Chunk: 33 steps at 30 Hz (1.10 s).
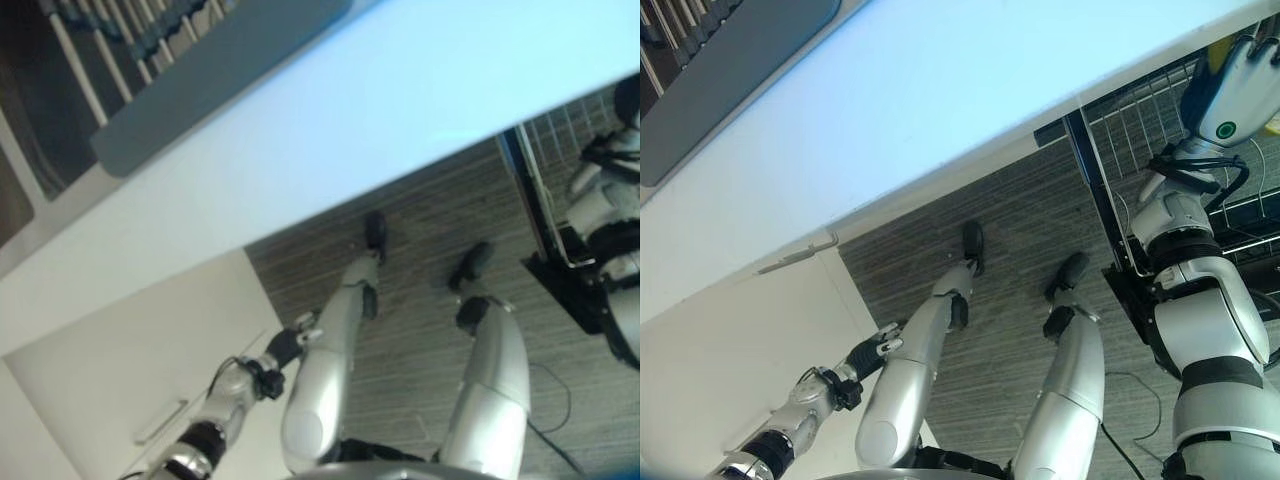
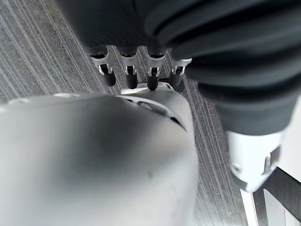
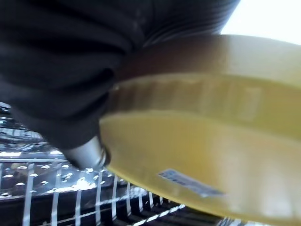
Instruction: Place the dishes in the dishwasher.
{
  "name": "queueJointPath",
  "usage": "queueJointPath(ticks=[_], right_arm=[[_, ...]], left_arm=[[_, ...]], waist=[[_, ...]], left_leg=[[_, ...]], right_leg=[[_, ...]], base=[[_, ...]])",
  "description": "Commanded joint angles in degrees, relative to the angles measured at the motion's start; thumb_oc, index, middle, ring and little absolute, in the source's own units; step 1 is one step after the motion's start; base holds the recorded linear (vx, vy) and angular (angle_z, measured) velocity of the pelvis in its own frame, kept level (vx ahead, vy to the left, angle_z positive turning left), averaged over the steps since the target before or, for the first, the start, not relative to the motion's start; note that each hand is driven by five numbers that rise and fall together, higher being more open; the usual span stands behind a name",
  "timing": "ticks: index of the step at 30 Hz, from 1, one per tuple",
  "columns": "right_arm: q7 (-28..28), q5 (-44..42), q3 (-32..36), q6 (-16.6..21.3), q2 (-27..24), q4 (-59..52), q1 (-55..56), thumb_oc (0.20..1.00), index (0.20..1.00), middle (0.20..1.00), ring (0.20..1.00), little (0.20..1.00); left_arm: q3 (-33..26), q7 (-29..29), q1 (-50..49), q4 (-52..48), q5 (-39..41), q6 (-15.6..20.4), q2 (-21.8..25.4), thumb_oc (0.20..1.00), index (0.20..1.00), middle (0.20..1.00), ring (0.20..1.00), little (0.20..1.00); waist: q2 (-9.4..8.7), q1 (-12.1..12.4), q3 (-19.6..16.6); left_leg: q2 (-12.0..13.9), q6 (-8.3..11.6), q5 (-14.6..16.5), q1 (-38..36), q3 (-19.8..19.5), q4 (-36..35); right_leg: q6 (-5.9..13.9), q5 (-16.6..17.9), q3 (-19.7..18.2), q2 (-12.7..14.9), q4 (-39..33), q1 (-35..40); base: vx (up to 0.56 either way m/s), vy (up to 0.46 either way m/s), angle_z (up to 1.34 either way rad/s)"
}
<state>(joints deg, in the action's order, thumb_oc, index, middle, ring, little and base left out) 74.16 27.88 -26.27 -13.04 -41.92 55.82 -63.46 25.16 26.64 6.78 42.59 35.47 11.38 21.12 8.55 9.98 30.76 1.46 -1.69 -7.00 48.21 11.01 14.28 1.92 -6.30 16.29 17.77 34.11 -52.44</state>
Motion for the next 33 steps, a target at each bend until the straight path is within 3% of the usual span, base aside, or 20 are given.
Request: queueJointPath(ticks=[1, 4, 6, 8, 9, 13, 14, 17, 19, 21, 23, 26, 33], right_arm=[[-2.35, -4.98, -1.17, 5.97, -4.67, 1.08, -2.15, 1.0, 1.0, 1.0, 1.0, 1.0], [-5.91, -5.61, 0.4, 11.22, -2.88, 1.05, -0.76, 1.0, 1.0, 1.0, 1.0, 1.0], [-11.89, -8.3, 1.44, 21.05, -1.46, 0.64, -0.64, 1.0, 1.0, 1.0, 1.0, 1.0], [-20.35, -16.83, 3.05, 24.83, 1.22, 0.17, 1.28, 1.0, 1.0, 1.0, 1.0, 1.0], [-23.56, -17.44, 3.8, 25.49, 2.62, 0.66, 2.25, 1.0, 1.0, 1.0, 1.0, 1.0], [-26.31, -19.03, 5.29, 28.26, 5.37, 1.19, 3.97, 1.0, 1.0, 1.0, 1.0, 1.0], [-28.76, -21.0, 5.71, 30.55, 6.13, 1.24, 4.34, 1.0, 1.0, 1.0, 1.0, 1.0], [-38.99, -31.93, 7.27, 35.66, 9.42, 1.4, 6.27, 1.0, 1.0, 1.0, 1.0, 1.0], [-47.17, -39.97, 8.33, 36.69, 11.28, 1.47, 7.81, 1.0, 1.0, 1.0, 1.0, 1.0], [-51.21, -45.8, 9.55, 40.61, 14.11, 1.43, 10.39, 1.0, 1.0, 1.0, 1.0, 1.0], [-55.8, -51.27, 10.97, 40.79, 15.96, 0.93, 12.19, 1.0, 1.0, 1.0, 1.0, 1.0], [-58.31, -54.64, 12.13, 42.58, 19.83, -0.06, 15.52, 1.0, 1.0, 1.0, 1.0, 1.0], [-52.45, -52.39, 13.2, 44.63, 24.96, -3.01, 19.63, 1.0, 1.0, 1.0, 1.0, 1.0]], left_arm=[[4.82, 1.45, -4.88, -3.02, 2.55, 0.58, -1.84, 1.0, 1.0, 1.0, 1.0, 1.0], [4.59, 0.83, -4.69, -3.03, 3.27, 0.49, -2.19, 1.0, 1.0, 1.0, 1.0, 1.0], [4.46, 0.55, -4.6, -2.97, 2.66, 0.69, -2.23, 1.0, 1.0, 1.0, 1.0, 1.0], [4.29, 0.16, -4.77, -2.84, 2.05, 0.49, -2.9, 1.0, 1.0, 1.0, 1.0, 1.0], [3.9, 0.1, -4.72, -2.3, 1.86, 0.62, -3.36, 1.0, 1.0, 1.0, 1.0, 1.0], [3.59, -0.17, -4.33, -0.96, 1.46, 0.75, -4.26, 1.0, 1.0, 1.0, 1.0, 1.0], [3.48, -0.2, -4.11, -0.41, 1.4, 0.68, -4.59, 1.0, 1.0, 1.0, 1.0, 1.0], [2.91, -0.38, -3.89, 0.97, 1.83, 0.16, -5.32, 1.0, 1.0, 1.0, 1.0, 1.0], [2.3, -0.23, -4.02, 1.93, 1.66, 0.28, -5.58, 1.0, 1.0, 1.0, 1.0, 1.0], [1.19, 0.23, -4.04, 3.75, 1.12, 0.27, -6.21, 1.0, 1.0, 1.0, 1.0, 1.0], [0.44, 0.22, -4.06, 4.78, 0.75, -0.1, -6.51, 1.0, 1.0, 1.0, 1.0, 1.0], [-1.36, -0.75, -3.98, 7.02, -0.95, -0.48, -7.02, 1.0, 1.0, 1.0, 1.0, 1.0], [-4.74, -4.52, -3.36, 14.39, -3.48, -1.09, -8.79, 1.0, 1.0, 1.0, 1.0, 1.0]], waist=[[8.84, 0.21, -0.96], [8.72, -0.04, -0.96], [8.65, 0.05, -0.96], [8.68, -0.08, -0.96], [8.53, -0.25, -0.96], [8.22, -0.61, -0.96], [8.15, -0.72, -0.96], [7.59, -1.17, -0.96], [7.09, -1.49, -0.96], [6.29, -1.98, -0.96], [5.56, -2.47, -0.96], [3.83, -3.17, -0.96], [0.34, -4.64, -0.96]], left_leg=[[-0.66, 2.72, 6.39, 0.96, -2.41, 1.63], [-0.47, 2.7, 6.52, 0.65, -2.05, 1.53], [-0.43, 2.79, 6.58, 0.46, -2.05, 1.55], [-0.29, 2.92, 6.71, -0.45, -1.74, 1.35], [-0.12, 2.92, 6.75, -0.89, -1.44, 1.22], [0.22, 2.94, 7.06, -1.76, -1.1, 1.66], [0.27, 2.97, 7.14, -2.19, -1.0, 1.67], [0.58, 3.04, 7.29, -4.17, -0.81, 1.27], [0.72, 3.11, 7.38, -5.52, -0.76, 1.06], [1.11, 3.18, 7.54, -7.89, -0.34, 0.75], [1.4, 3.21, 7.7, -10.02, -0.07, 0.39], [2.13, 3.18, 8.09, -15.13, 0.67, -0.33], [3.26, 3.25, 9.74, -26.76, 1.16, -0.76]], right_leg=[[2.34, -7.45, -3.79, -2.61, 6.79, 0.53], [2.39, -7.29, -3.75, -2.58, 6.46, 0.76], [2.34, -7.28, -3.63, -2.56, 6.29, 1.02], [2.23, -7.36, -3.61, -2.48, 6.3, 1.56], [2.2, -7.29, -3.56, -2.45, 6.17, 1.89], [1.94, -7.42, -3.4, -2.3, 6.48, 2.65], [1.85, -7.52, -3.39, -2.36, 6.5, 3.0], [1.62, -7.57, -3.32, -2.7, 5.91, 4.74], [1.5, -7.54, -3.27, -2.97, 5.37, 6.01], [1.37, -7.39, -3.03, -3.17, 4.51, 8.18], [1.44, -7.16, -2.81, -3.3, 3.51, 10.28], [1.68, -6.61, -2.24, -3.61, 1.25, 15.44], [1.86, -6.77, -1.93, -4.17, -2.24, 27.59]], base=[[0.0, 0.0, 0.0], [0.0, 0.0, 0.0], [0.0, 0.0, 0.0], [-0.01, 0.007, -0.03], [0.0, 0.0, 0.0], [0.0, 0.0, 0.0], [0.0, 0.0, 0.0], [0.0, 0.0, 0.0], [-0.01, -0.033, -0.01], [-0.02, -0.041, -0.03], [-0.01, -0.036, -0.07], [-0.01, -0.066, -0.05], [0.03, -0.061, -0.03]])
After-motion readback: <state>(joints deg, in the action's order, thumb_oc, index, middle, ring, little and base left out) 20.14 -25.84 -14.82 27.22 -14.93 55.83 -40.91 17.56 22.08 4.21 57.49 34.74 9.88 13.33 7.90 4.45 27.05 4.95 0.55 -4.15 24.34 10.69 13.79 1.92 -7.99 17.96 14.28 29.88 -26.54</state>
